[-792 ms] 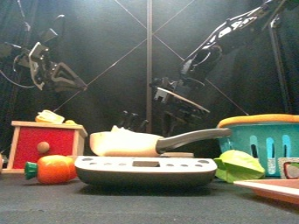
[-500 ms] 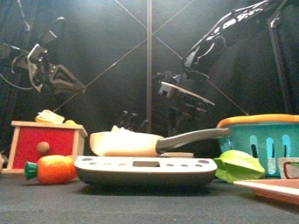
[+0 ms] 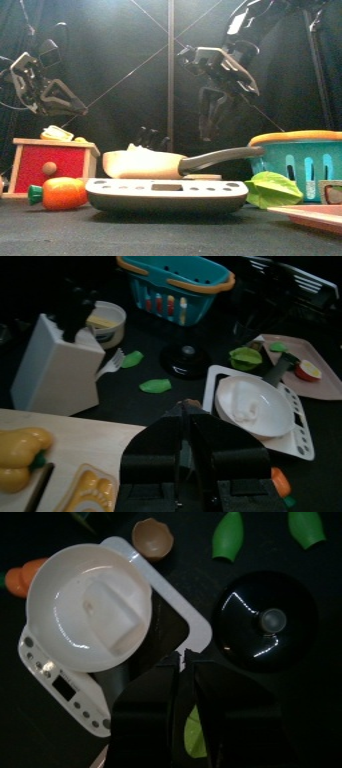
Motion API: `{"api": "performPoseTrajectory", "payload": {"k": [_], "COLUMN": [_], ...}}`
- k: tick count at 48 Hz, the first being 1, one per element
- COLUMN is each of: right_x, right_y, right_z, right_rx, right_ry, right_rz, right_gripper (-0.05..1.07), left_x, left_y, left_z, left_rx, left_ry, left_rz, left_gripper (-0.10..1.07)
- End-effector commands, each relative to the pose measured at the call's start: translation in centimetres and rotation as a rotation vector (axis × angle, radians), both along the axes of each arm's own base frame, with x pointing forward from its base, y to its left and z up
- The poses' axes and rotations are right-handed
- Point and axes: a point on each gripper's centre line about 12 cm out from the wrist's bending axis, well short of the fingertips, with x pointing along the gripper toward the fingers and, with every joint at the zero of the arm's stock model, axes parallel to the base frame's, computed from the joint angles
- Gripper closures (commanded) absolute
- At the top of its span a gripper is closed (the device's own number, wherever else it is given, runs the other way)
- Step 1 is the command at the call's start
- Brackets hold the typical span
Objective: Grab corn husk from plate
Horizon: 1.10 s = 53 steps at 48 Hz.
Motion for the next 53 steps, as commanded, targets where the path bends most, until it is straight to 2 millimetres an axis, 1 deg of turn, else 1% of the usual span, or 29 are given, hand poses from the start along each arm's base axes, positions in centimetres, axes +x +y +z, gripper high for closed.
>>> {"api": "performPoseTrajectory", "payload": {"k": [1,10,20,26,30,34,39,44,49,53], "right_x": [0.3,0.4,-0.5,-1.3,-2.3,-3.6,-6.0,-8.0,-9.7,-10.4], "right_y": [1.0,1.8,3.5,4.5,5.5,7.0,9.3,11.4,12.4,12.5], "right_z": [2.7,2.6,2.8,2.3,2.0,1.9,1.4,1.5,1.4,0.7], "right_rx": [0.002,0.011,0.065,0.121,0.19,0.265,0.309,0.324,0.344,0.383], "right_ry": [-0.082,-0.101,-0.102,-0.074,-0.045,-0.01,0.045,0.065,0.079,0.108], "right_rz": [0.036,0.072,0.085,0.073,0.054,0.042,0.076,0.139,0.163,0.112], "right_gripper": [0.46,0.45,0.45,0.45,0.45,0.45,0.44,0.44,0.41,0.35], "left_x": [0.3,0.3,0.1,-0.1,-0.1,0.0,0.0,0.0,0.0,0.0], "left_y": [-0.8,-1.3,-1.3,-1.3,-1.2,-1.2,-1.2,-1.2,-1.1,-0.9], "left_z": [0.2,0.0,-0.3,-0.5,-0.5,-0.5,-0.4,-0.4,-0.4,-0.4], "left_rx": [0.002,-0.02,-0.03,-0.031,-0.031,-0.029,-0.027,-0.027,-0.027,-0.027], "left_ry": [-0.009,-0.007,0.0,0.006,0.006,0.005,0.003,0.003,0.003,0.003], "left_rz": [-0.04,-0.058,-0.052,-0.047,-0.045,-0.045,-0.045,-0.044,-0.041,-0.031], "left_gripper": [0.48,0.48,0.48,0.48,0.48,0.48,0.48,0.48,0.48,0.48]}}
